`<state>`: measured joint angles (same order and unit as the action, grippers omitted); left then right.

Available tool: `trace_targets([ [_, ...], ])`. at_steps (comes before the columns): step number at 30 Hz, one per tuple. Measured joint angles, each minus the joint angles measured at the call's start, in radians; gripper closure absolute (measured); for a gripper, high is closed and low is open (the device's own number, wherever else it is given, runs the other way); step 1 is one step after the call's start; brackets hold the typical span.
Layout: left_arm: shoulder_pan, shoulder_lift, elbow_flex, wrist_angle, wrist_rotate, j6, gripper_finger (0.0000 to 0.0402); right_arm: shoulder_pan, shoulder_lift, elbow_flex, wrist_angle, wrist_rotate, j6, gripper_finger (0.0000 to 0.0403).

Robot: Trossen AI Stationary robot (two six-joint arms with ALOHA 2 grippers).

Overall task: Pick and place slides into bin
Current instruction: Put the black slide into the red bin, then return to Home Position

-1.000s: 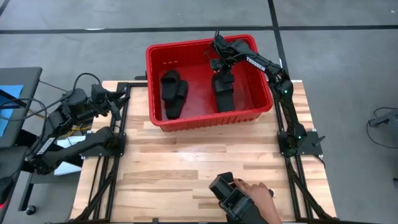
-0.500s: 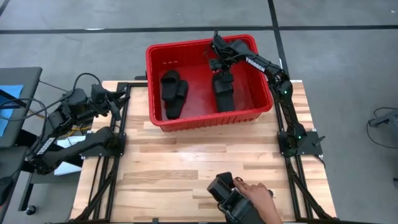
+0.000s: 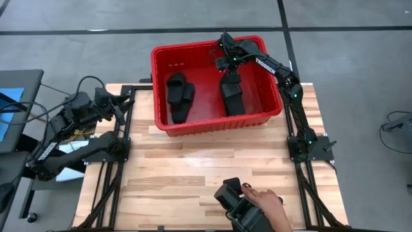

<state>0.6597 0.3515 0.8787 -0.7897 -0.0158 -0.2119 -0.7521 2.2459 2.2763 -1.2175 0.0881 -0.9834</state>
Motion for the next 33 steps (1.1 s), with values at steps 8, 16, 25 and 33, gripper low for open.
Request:
trace_targets([
  [8, 0.0, 0.0, 0.0, -0.009, 0.0, 0.0, 0.0237, 0.0, 0.0, 0.0, -0.024, -0.004, 0.018, 0.0221],
  [16, 0.0, 0.0, 0.0, -0.008, 0.0, 0.002, 0.0237, 0.021, 0.0, 0.0, -0.018, 0.006, 0.035, 0.0198],
  [25, 0.0, 0.0, 0.0, -0.008, 0.0, 0.017, 0.0237, 0.043, 0.0, 0.0, -0.011, 0.099, 0.041, 0.0157],
  [33, 0.0, 0.0, 0.0, -0.006, 0.0, 0.026, 0.0237, 0.044, -0.068, 0.0, -0.02, 0.093, 0.052, 0.0158],
])
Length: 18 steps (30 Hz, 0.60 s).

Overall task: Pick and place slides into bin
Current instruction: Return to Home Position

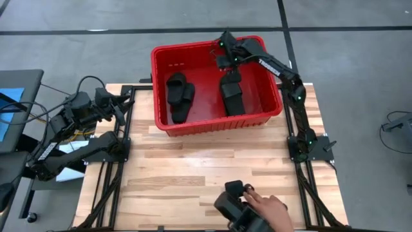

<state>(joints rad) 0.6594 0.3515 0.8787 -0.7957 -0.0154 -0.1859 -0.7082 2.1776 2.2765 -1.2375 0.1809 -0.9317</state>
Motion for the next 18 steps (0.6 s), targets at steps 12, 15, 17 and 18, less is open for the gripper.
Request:
trace_targets([
  [12, 0.0, -0.001, 0.0, 0.23, 0.113, 0.163, 0.0237, -0.115, -0.297, 0.0, 0.269, -0.574, 0.461, 0.0158],
  [15, 0.0, -0.001, 0.0, 0.298, 0.184, 0.173, 0.0237, -0.152, -0.365, 0.0, 0.332, -0.835, 0.628, 0.0158],
  [17, 0.0, -0.001, 0.0, 0.35, 0.225, 0.146, 0.0237, -0.164, -0.406, -0.005, 0.377, -0.969, 0.738, 0.0158],
  [18, 0.0, -0.001, 0.0, 0.38, 0.247, 0.124, 0.0237, -0.165, -0.425, -0.007, 0.382, -1.013, 0.772, 0.0158],
])
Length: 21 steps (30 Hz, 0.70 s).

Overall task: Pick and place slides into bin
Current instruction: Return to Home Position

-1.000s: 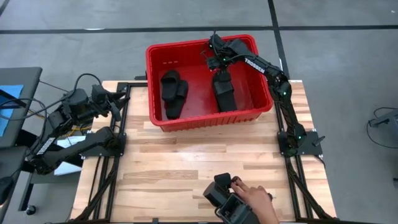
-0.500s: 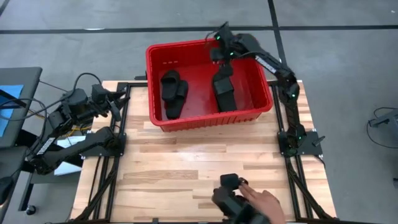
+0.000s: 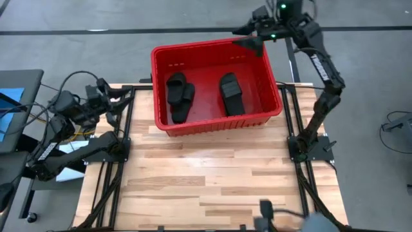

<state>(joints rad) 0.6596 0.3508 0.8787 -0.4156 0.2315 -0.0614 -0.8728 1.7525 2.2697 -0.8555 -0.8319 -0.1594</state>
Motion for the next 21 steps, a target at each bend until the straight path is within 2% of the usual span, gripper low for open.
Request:
trace_targets([
  [2, 0.0, 0.0, 0.0, 0.069, 0.04, -0.056, 0.0237, 0.009, -0.032, -0.001, -0.007, -0.046, 0.056, 0.0158],
  [6, 0.0, -0.002, 0.0, 0.204, 0.082, -0.164, 0.0237, 0.061, -0.091, -0.003, -0.043, -0.068, 0.134, 0.0159],
  [12, 0.0, -0.058, 0.023, 0.217, 0.078, -0.186, 0.0237, 0.215, -0.206, -0.003, -0.066, -0.049, 0.161, 0.0159],
  [15, 0.0, -0.114, 0.024, 0.19, 0.074, -0.194, 0.0237, 0.373, -0.271, -0.003, -0.035, 0.067, 0.167, 0.0159],
  [18, 0.0, -0.184, 0.024, 0.145, 0.056, -0.196, 0.0237, 0.586, -0.333, -0.035, 0.011, 0.29, 0.15, 0.0159],
  [21, 0.0, -0.249, 0.024, 0.092, 0.035, -0.196, 0.0237, 0.799, -0.4, -0.149, 0.083, 0.527, 0.13, 0.0159],
])
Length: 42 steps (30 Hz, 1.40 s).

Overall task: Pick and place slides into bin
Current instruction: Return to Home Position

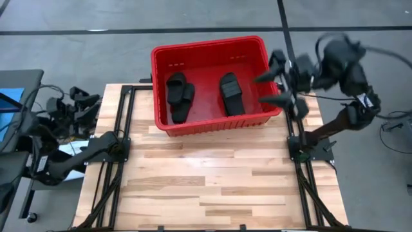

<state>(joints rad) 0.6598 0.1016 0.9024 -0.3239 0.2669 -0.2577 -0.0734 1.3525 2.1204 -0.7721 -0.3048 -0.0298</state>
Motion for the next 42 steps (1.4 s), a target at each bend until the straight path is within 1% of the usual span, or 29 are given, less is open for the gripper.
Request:
trace_targets([
  [3, 0.0, -0.047, 0.0, -0.042, -0.001, -0.005, 0.0237, 0.157, -0.078, -0.199, 0.127, 0.178, -0.013, 0.0159],
  [4, 0.0, -0.057, 0.0, -0.054, -0.001, -0.008, 0.0237, 0.195, -0.108, -0.274, 0.18, 0.212, -0.022, 0.0159],
  [6, 0.0, -0.07, 0.0, -0.071, 0.011, -0.012, 0.0237, 0.241, -0.177, -0.436, 0.298, 0.241, -0.023, 0.0159],
  [8, 0.0, -0.07, 0.0, -0.08, 0.05, -0.012, 0.0237, 0.267, -0.26, -0.597, 0.428, 0.244, -0.022, 0.0159],
  [10, 0.0, -0.07, -0.002, -0.092, 0.099, -0.009, 0.0237, 0.299, -0.346, -0.75, 0.539, 0.225, -0.023, 0.0159],
  [14, 0.0, -0.069, -0.007, -0.093, 0.178, 0.005, 0.0237, 0.395, -0.503, -1.02, 0.645, 0.087, -0.031, 0.0159],
  [15, 0.0, -0.069, -0.007, -0.093, 0.197, 0.012, 0.0237, 0.425, -0.533, -1.081, 0.669, 0.068, -0.033, 0.0159],
  [19, 0.0, -0.07, -0.007, -0.141, 0.31, 0.074, 0.0237, 0.547, -0.628, -1.32, 0.844, 0.071, -0.056, 0.0159],
  [20, 0.001, -0.069, -0.007, -0.165, 0.318, 0.085, 0.0237, 0.567, -0.651, -1.37, 0.886, 0.072, -0.051, 0.0159],
  [23, 0.009, -0.069, -0.009, -0.231, 0.307, 0.089, 0.0237, 0.61, -0.708, -1.489, 1.006, 0.07, -0.016, 0.0159],
  [26, 0.022, -0.069, -0.01, -0.278, 0.318, 0.099, 0.0237, 0.637, -0.751, -1.564, 1.024, 0.071, 0.028, 0.0159],
  [29, 0.046, -0.07, -0.014, -0.307, 0.379, 0.109, 0.0237, 0.651, -0.785, -1.616, 1.009, 0.071, 0.029, 0.0159],
  [32, 0.08, -0.086, -0.044, -0.317, 0.464, 0.107, 0.0237, 0.662, -0.817, -1.671, 1.001, 0.071, 0.037, 0.0159],
  [36, 0.128, -0.099, -0.12, -0.325, 0.502, 0.094, 0.0237, 0.665, -0.871, -1.745, 1.006, 0.071, 0.075, 0.0159],
  [38, 0.139, -0.098, -0.171, -0.28, 0.515, 0.085, 0.0237, 0.665, -0.899, -1.784, 1.023, 0.071, 0.098, 0.0159],
  [42, 0.158, -0.097, -0.296, -0.154, 0.534, 0.009, 0.0237, 0.661, -0.963, -1.854, 1.05, 0.071, 0.109, 0.0159],
])
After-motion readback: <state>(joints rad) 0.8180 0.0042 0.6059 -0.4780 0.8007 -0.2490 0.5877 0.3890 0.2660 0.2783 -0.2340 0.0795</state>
